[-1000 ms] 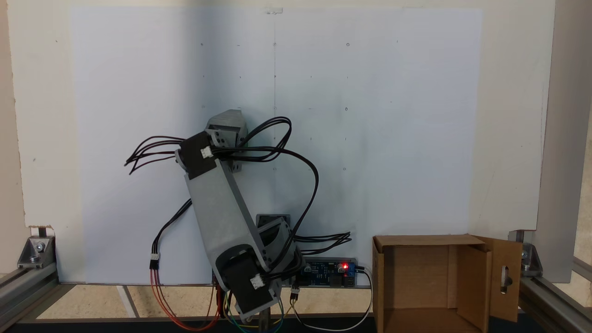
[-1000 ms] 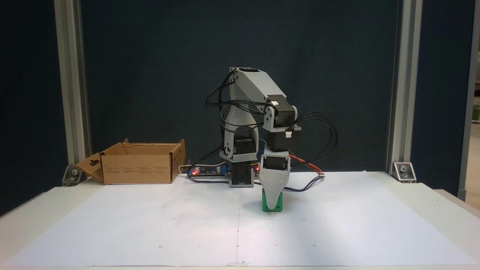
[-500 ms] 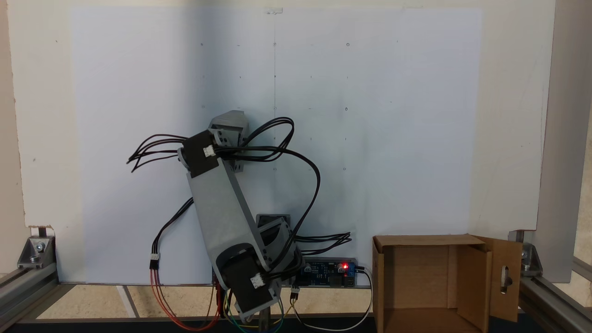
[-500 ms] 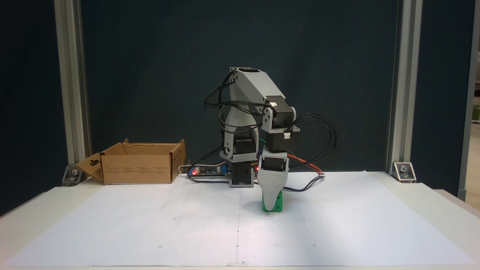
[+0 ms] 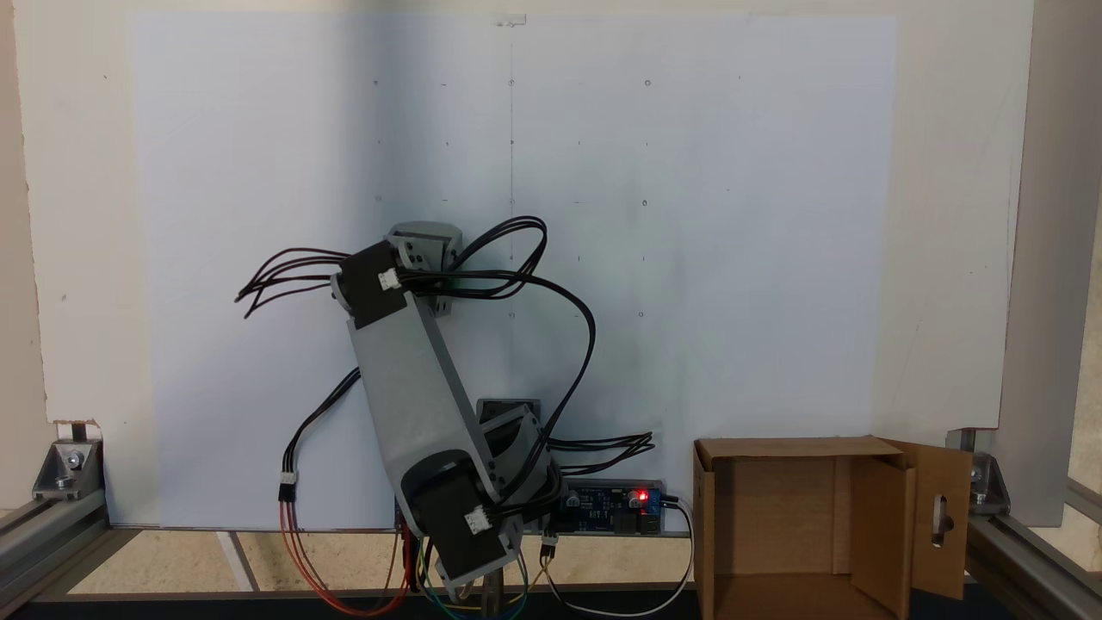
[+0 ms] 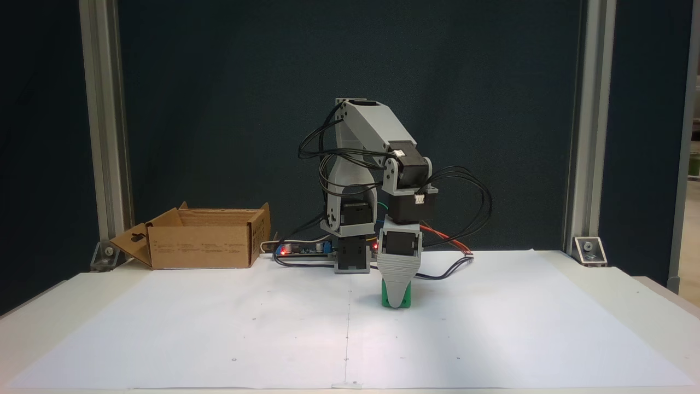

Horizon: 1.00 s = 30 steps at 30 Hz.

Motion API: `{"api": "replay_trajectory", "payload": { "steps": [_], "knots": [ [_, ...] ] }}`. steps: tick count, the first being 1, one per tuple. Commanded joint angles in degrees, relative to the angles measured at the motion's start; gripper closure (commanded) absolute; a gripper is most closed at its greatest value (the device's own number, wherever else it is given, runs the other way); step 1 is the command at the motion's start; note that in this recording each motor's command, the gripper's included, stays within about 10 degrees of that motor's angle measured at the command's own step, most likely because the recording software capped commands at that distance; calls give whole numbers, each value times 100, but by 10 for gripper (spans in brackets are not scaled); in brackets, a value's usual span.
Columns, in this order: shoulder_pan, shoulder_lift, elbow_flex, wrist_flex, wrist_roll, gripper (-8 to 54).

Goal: Grasp a green dice and put it in the bin.

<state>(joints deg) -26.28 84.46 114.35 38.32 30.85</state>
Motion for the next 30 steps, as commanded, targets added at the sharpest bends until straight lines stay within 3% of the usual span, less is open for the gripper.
{"api": "replay_trajectory", "payload": {
  "steps": [1, 9, 21, 30],
  "knots": [
    [62, 44, -88, -9, 422, 328],
    [123, 466, -88, -97, 404, 340],
    [1503, 3691, -97, 246, 97, 340],
    [2979, 3929, -650, -149, -554, 340]
  ]
}}
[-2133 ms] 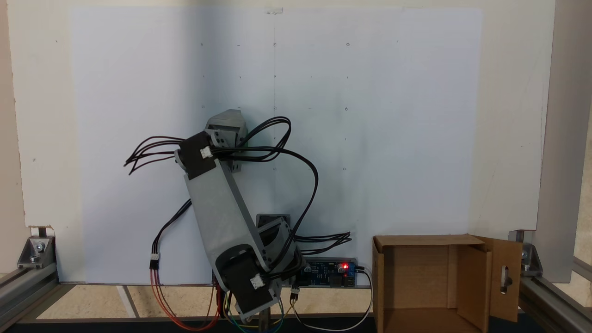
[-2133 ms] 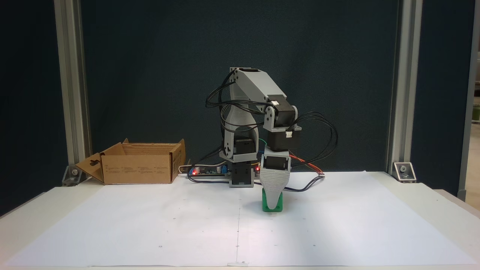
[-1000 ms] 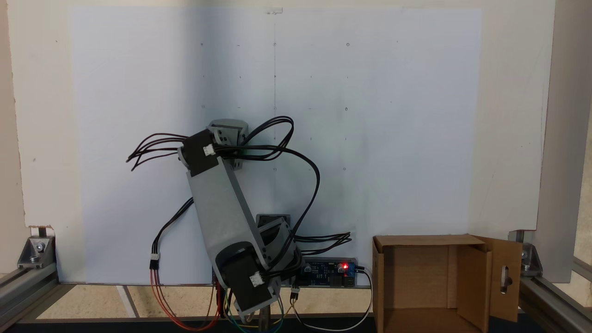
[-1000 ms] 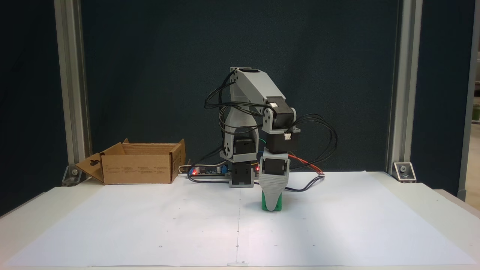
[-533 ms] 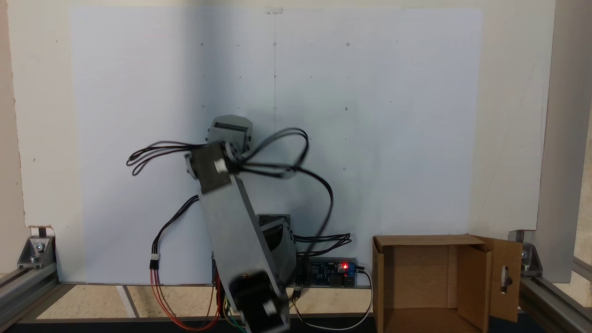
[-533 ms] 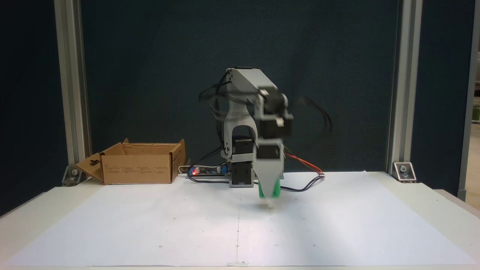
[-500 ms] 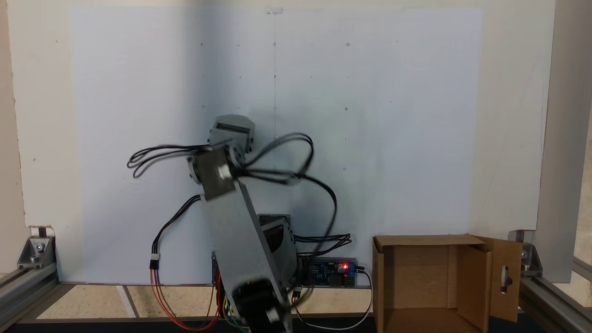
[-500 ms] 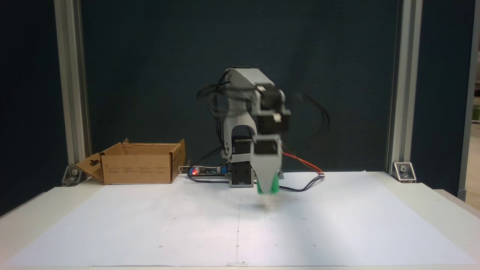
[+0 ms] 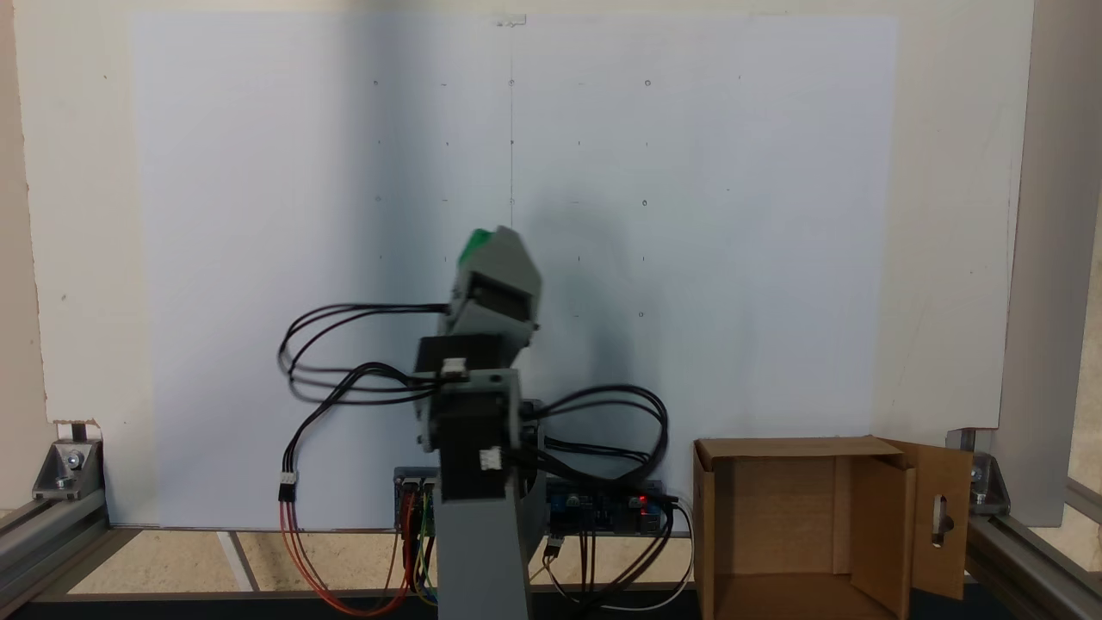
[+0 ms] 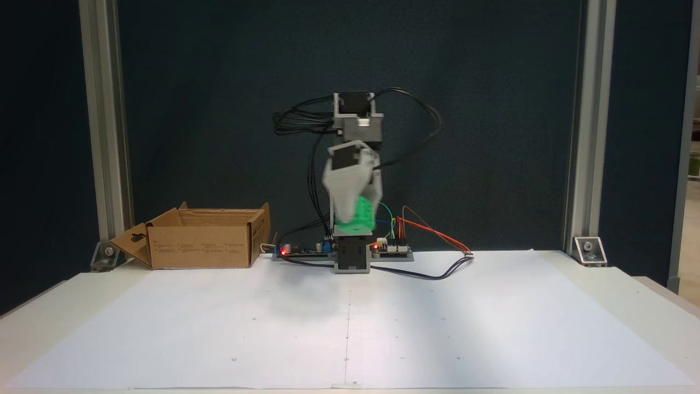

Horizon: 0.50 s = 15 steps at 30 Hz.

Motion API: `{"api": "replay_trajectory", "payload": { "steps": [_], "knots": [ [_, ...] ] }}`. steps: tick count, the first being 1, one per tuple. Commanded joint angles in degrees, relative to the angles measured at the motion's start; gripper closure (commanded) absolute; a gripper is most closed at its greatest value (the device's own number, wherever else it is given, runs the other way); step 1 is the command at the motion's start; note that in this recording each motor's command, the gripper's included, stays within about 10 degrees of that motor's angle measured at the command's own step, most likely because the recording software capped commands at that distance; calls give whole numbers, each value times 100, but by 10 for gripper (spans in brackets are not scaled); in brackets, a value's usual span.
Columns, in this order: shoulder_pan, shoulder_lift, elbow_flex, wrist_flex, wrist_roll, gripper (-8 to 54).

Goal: Grasp a green dice and put it in the bin.

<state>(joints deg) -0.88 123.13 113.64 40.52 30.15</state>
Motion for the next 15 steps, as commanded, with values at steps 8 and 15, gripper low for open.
{"api": "replay_trajectory", "payload": {
  "steps": [8, 15],
  "knots": [
    [3155, -1222, -2118, -1072, -2195, 340],
    [5915, -2109, -3252, -1037, -3865, 340]
  ]
}}
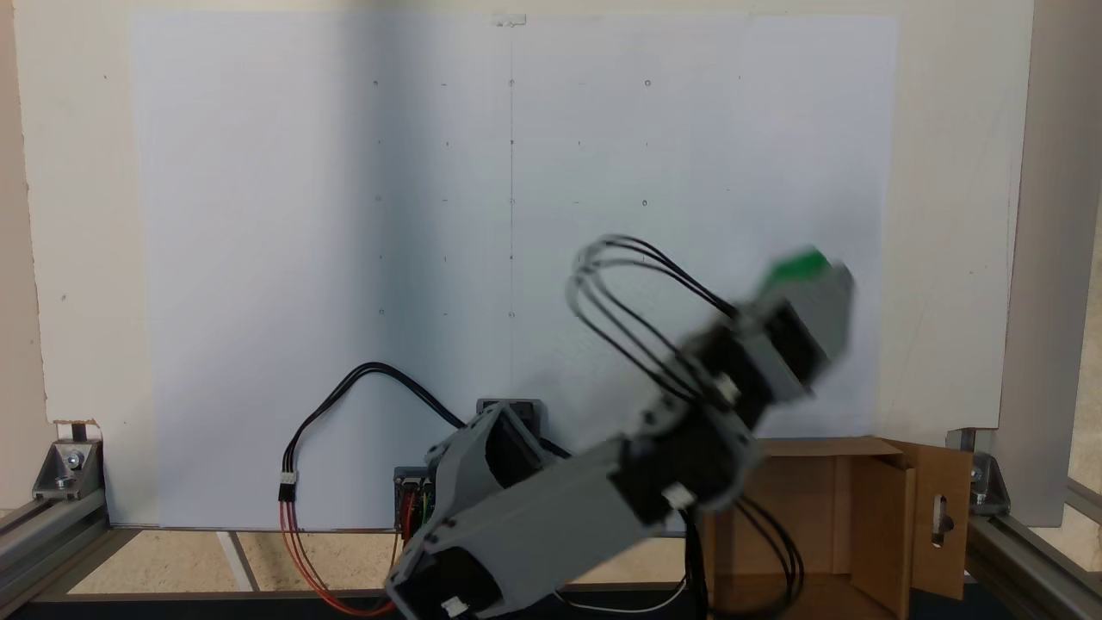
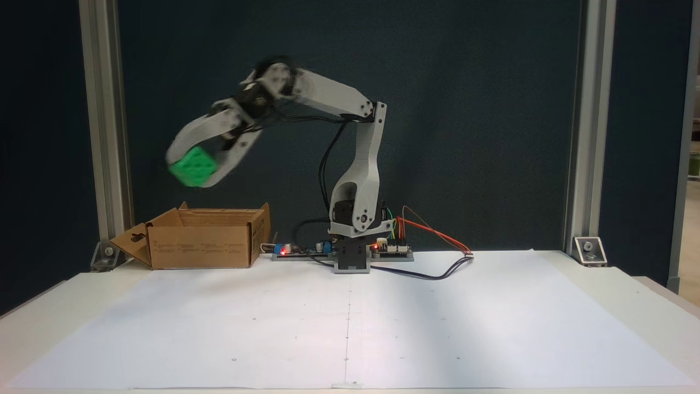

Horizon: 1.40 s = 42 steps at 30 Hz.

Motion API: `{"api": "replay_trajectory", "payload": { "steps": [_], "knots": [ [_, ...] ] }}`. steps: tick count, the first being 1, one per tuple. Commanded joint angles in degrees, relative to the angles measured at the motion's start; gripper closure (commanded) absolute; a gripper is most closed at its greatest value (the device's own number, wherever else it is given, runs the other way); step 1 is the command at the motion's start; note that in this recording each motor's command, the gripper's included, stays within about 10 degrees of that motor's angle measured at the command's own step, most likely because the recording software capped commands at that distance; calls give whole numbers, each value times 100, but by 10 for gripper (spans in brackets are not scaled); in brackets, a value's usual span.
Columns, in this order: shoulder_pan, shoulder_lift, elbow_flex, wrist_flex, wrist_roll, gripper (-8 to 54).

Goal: Grasp a green dice and put it in the bin.

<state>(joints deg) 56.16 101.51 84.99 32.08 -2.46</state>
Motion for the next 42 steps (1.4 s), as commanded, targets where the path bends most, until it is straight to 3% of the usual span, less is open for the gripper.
{"api": "replay_trajectory", "payload": {
  "steps": [1, 17, 23, 36, 37, 40, 42],
  "knots": [
    [668, -79, -404, -167, -947, 340],
    [4342, -1090, -439, 1485, -2988, 340],
    [4518, -1547, -422, 1626, -2997, 340],
    [4605, -1591, -422, 1512, -3015, 340],
    [4641, -1591, -431, 1512, -3006, 323],
    [4711, -1617, -422, 1512, -2988, 158],
    [4720, -1617, -422, 1512, -2936, 136]
  ]
}}
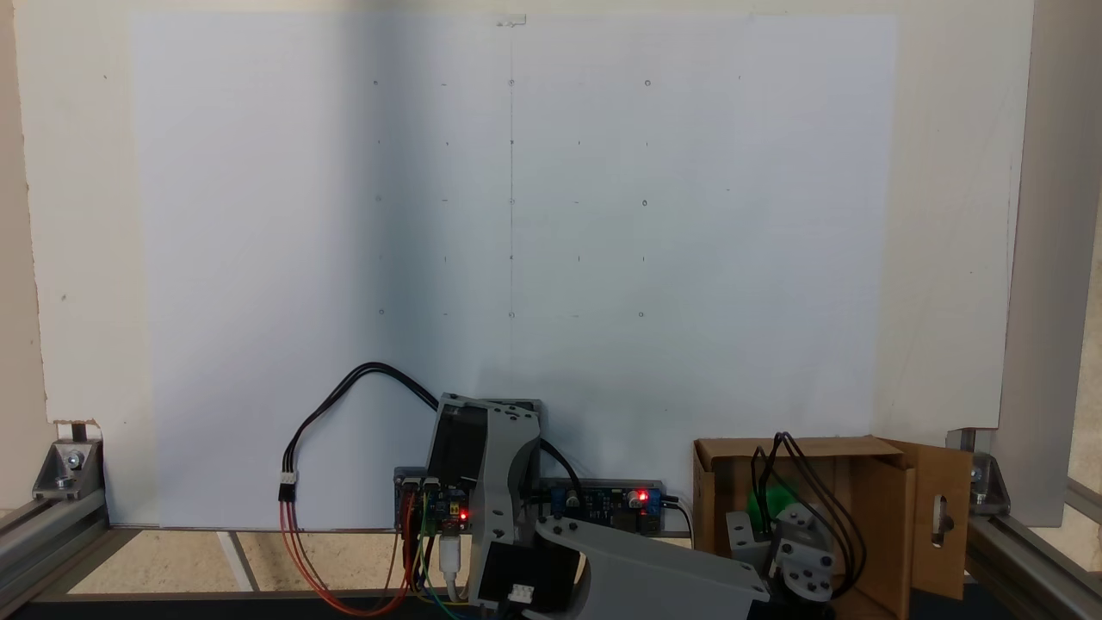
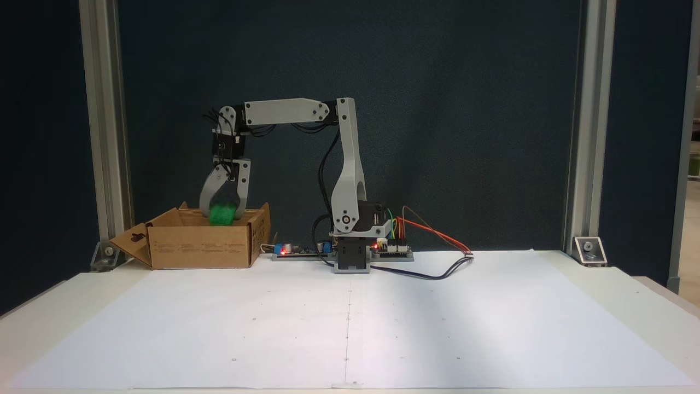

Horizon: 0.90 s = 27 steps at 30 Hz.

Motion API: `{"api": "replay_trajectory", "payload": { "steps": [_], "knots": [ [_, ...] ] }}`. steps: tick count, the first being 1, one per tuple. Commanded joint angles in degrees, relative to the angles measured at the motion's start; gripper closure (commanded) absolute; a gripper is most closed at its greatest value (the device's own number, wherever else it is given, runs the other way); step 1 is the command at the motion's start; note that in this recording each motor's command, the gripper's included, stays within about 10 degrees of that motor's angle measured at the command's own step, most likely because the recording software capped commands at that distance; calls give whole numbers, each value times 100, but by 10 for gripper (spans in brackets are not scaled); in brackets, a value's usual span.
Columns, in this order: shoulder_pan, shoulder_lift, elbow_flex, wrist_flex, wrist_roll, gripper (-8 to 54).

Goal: Grasp a green dice and put it in the bin.

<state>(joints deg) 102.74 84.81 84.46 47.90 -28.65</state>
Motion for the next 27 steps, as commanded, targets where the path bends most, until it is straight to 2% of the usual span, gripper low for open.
{"api": "replay_trajectory", "payload": {
  "steps": [1, 11, 20, 23, 27],
  "knots": [
    [62, 53, -369, -70, -308, 136],
    [0, 53, -378, -105, -97, 132],
    [-1213, 325, -457, -1573, 2143, 129],
    [-2039, 756, -475, -1767, 2927, 51],
    [-3059, 1222, -475, -2162, 3375, 33]
  ]
}}
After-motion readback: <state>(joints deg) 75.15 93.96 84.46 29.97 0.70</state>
